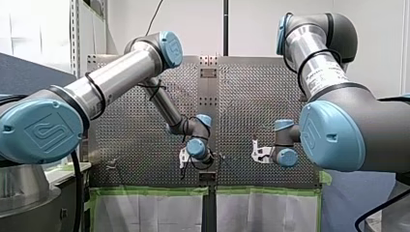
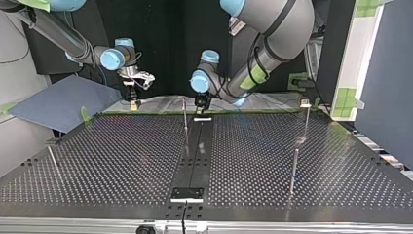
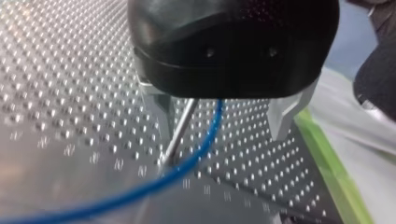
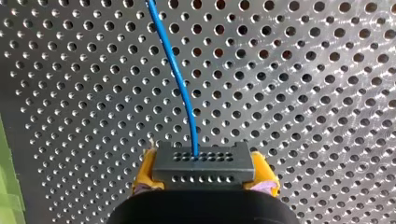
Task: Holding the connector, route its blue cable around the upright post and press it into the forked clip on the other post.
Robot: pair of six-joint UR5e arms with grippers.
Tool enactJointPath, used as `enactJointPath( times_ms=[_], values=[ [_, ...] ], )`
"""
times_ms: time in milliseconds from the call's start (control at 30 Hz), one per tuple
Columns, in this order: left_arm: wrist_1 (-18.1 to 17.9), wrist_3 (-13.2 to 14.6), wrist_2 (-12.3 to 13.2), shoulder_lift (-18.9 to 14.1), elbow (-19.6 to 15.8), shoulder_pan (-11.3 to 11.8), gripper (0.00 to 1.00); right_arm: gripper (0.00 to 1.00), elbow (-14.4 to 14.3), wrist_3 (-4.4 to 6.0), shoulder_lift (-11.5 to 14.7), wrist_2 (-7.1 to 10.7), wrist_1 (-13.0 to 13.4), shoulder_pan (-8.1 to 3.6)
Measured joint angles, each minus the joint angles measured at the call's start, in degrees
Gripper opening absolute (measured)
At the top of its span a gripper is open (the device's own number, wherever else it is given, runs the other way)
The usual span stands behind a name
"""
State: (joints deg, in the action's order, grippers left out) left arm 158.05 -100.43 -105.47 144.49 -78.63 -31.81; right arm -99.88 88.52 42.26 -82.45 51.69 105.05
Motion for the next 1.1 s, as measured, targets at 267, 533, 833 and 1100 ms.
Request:
enactJointPath(
  times_ms=[267, 533, 833, 1100],
  values=[
    [4.48, 1.78, 0.35, -1.53, -0.01, -1.50, 1.00, 0.00, -0.01, -0.05, -0.01, 0.00, -0.63, 0.17],
    [7.73, 2.01, 0.00, -3.54, -1.51, -2.71, 1.00, 0.00, -0.02, -0.12, -0.04, 0.16, -1.81, 0.20],
    [8.18, 2.07, 0.08, -4.75, -2.35, -4.59, 1.00, 0.00, 0.02, -0.08, -0.10, 0.40, -1.96, 0.08],
    [8.25, 2.06, -1.04, -4.74, -2.42, -6.29, 1.00, 0.00, 0.02, 0.10, -0.22, 0.44, -2.02, -0.15]
  ],
)
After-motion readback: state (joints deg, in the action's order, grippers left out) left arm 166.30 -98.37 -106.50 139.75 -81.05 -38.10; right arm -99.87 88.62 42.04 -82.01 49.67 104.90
